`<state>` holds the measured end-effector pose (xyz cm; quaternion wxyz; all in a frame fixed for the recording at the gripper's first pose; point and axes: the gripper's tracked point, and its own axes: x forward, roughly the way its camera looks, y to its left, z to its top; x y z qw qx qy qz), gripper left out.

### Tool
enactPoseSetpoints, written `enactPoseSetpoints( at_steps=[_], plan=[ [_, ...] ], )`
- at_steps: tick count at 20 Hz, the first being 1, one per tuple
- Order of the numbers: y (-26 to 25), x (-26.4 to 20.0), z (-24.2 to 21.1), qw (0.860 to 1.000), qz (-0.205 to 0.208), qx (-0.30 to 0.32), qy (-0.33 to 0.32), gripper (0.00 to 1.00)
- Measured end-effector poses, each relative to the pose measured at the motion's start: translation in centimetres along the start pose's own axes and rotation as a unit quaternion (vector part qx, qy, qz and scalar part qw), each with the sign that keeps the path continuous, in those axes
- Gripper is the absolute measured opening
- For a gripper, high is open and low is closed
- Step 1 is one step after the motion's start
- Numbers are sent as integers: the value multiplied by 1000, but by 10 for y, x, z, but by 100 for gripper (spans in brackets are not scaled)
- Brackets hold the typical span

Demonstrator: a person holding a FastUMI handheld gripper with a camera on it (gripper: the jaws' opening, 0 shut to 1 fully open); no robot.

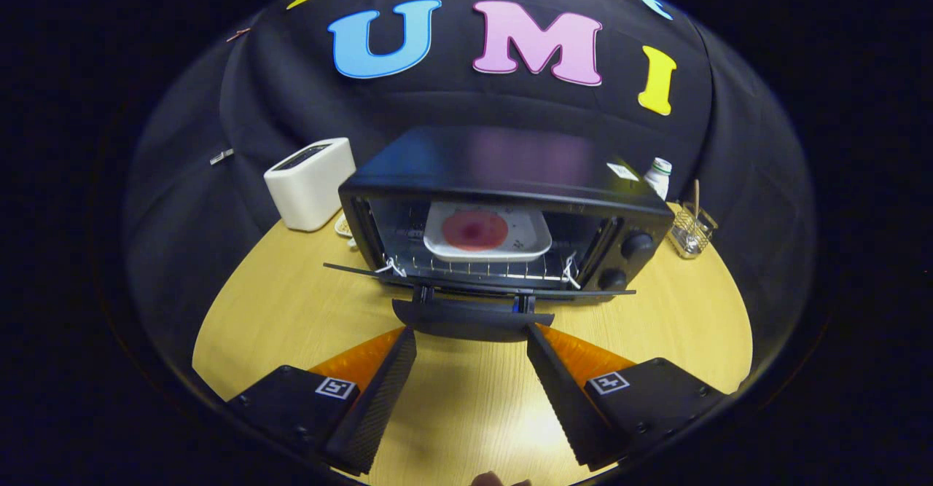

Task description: Open the toaster oven, put the food inside, and close the toaster oven door.

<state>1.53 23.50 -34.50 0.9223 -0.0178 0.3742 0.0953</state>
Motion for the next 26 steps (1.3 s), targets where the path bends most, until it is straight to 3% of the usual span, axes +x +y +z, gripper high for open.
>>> enactPoseSetpoints(
  at_steps=[8,15,26],
  plan=[
    [-15,-7,62,997,4,-5,-76,99],
    [-30,-49,99,991,6,-9,-132,99],
    [-105,-160,218,958,-32,12,-285,99]
  ],
)
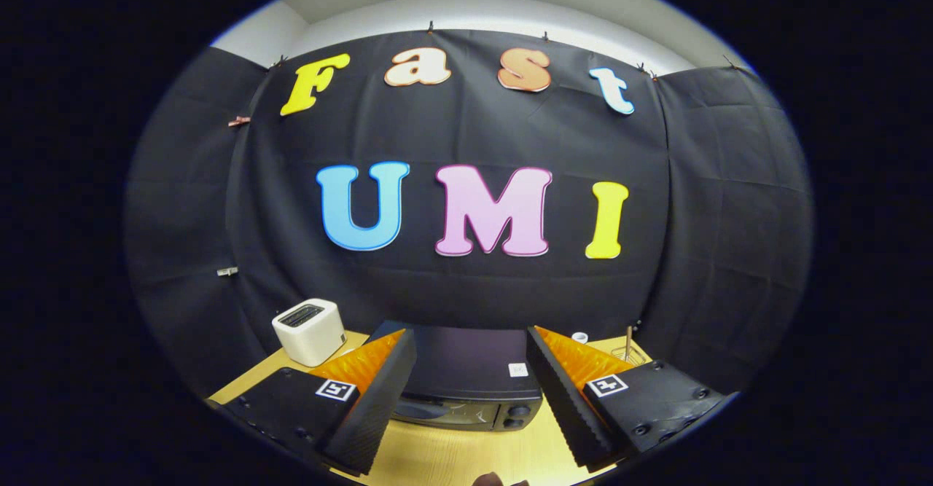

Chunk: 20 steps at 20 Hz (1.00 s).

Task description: Open the toaster oven, put the food inside, and close the toaster oven door.

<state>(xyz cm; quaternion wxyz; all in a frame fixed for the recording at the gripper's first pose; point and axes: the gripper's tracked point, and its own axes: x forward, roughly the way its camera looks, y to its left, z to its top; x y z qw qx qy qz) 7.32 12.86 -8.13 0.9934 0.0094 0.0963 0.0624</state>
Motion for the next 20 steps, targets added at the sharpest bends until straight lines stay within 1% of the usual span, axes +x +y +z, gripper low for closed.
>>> enactPoseSetpoints(
  at_steps=[3,5,14,17,20],
  plan=[
    [-27,-11,29,999,-16,7,-27,98],
    [-48,-18,42,999,-26,-5,-33,98],
    [-123,-44,77,995,-66,-31,-69,98],
    [-135,-49,85,993,-72,-47,-83,98],
    [-137,-48,81,993,-69,-54,-80,98]
  ],
)
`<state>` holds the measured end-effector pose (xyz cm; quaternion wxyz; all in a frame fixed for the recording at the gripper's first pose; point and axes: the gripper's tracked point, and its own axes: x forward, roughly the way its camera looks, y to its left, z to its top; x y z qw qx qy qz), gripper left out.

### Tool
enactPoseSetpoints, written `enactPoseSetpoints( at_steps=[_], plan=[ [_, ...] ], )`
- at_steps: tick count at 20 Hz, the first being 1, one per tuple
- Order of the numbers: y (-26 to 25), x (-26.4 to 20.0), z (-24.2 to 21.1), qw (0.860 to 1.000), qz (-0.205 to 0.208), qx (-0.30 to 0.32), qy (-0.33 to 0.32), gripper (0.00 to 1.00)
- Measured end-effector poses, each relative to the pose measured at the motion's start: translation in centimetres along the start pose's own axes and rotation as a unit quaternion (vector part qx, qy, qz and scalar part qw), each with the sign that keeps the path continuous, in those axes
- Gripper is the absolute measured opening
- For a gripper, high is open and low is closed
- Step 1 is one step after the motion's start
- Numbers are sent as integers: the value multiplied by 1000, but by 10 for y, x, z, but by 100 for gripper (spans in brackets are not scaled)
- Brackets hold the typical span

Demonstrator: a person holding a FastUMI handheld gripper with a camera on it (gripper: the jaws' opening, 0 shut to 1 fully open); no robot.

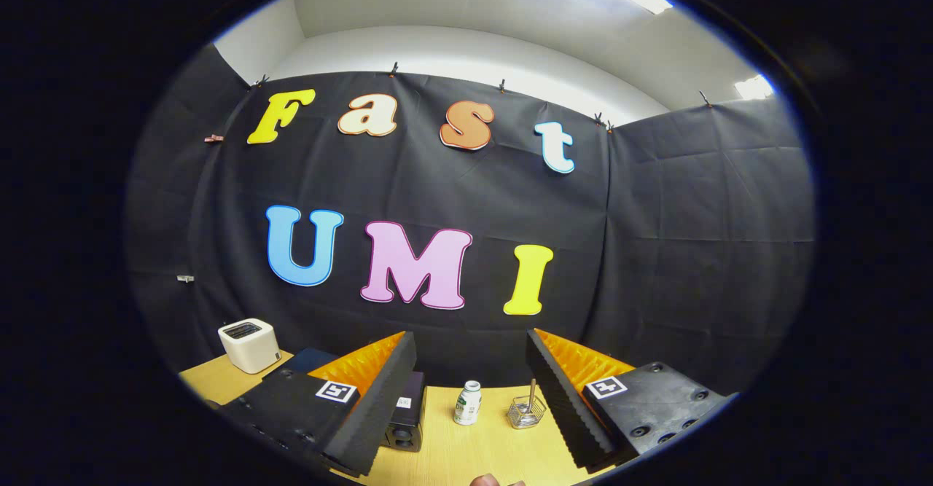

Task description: Open the toaster oven, put the food inside, and close the toaster oven door.

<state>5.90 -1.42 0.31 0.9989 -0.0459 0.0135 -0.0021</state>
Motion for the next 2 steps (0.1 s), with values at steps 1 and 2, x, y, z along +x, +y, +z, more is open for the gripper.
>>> enactPoseSetpoints(
  at_steps=[1,2],
  plan=[
    [0,0,0,1000,1,3,2,98],
    [0,0,-2,1000,2,6,4,99]
  ],
)
